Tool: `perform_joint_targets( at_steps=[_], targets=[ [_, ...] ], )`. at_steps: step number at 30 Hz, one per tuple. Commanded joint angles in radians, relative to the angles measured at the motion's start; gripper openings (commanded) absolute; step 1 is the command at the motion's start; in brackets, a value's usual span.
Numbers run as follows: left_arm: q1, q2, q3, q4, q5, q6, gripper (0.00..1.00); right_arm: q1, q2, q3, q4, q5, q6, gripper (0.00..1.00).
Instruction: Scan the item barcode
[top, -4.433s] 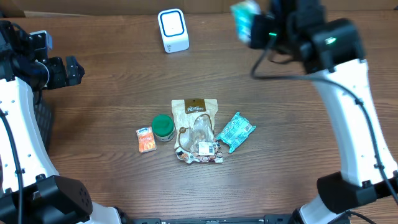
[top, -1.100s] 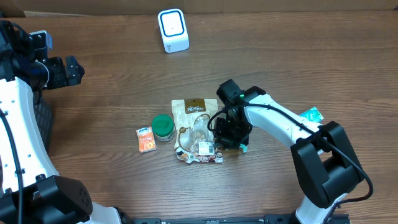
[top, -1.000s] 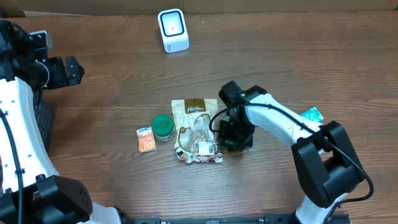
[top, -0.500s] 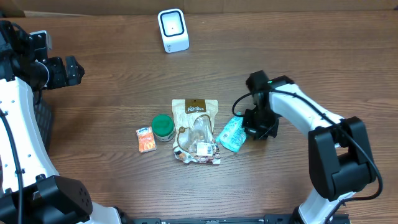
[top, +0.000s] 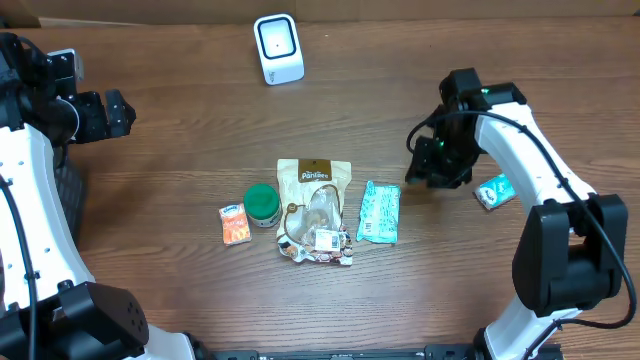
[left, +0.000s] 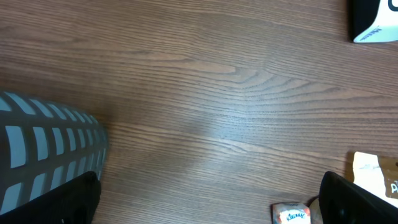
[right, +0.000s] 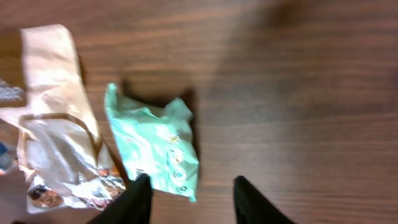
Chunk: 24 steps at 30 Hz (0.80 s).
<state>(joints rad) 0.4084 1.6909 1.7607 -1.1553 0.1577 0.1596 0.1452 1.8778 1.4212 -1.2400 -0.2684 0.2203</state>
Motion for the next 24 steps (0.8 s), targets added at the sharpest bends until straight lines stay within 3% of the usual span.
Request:
perform_joint_targets(
  at_steps=[1, 9, 21, 24],
  targets=[
    [0.010, 0.003, 0.015, 0.001, 0.011, -0.010, 1.00, 0.006, -0.003, -0.101, 0.014, 0.009, 0.018, 0.32],
    [0.010, 0.003, 0.015, 0.001, 0.011, -0.010, 1.00, 0.051, -0.003, -0.302, 0.085, -0.048, 0.045, 0.22],
    [0.010, 0.003, 0.015, 0.001, 0.011, -0.010, 0.99, 0.250, -0.003, -0.341, 0.187, -0.048, 0.146, 0.23],
    [0.010, 0.003, 0.015, 0.001, 0.011, -0.010, 1.00, 0.253, -0.003, -0.328, 0.192, -0.091, 0.150, 0.17]
  ],
)
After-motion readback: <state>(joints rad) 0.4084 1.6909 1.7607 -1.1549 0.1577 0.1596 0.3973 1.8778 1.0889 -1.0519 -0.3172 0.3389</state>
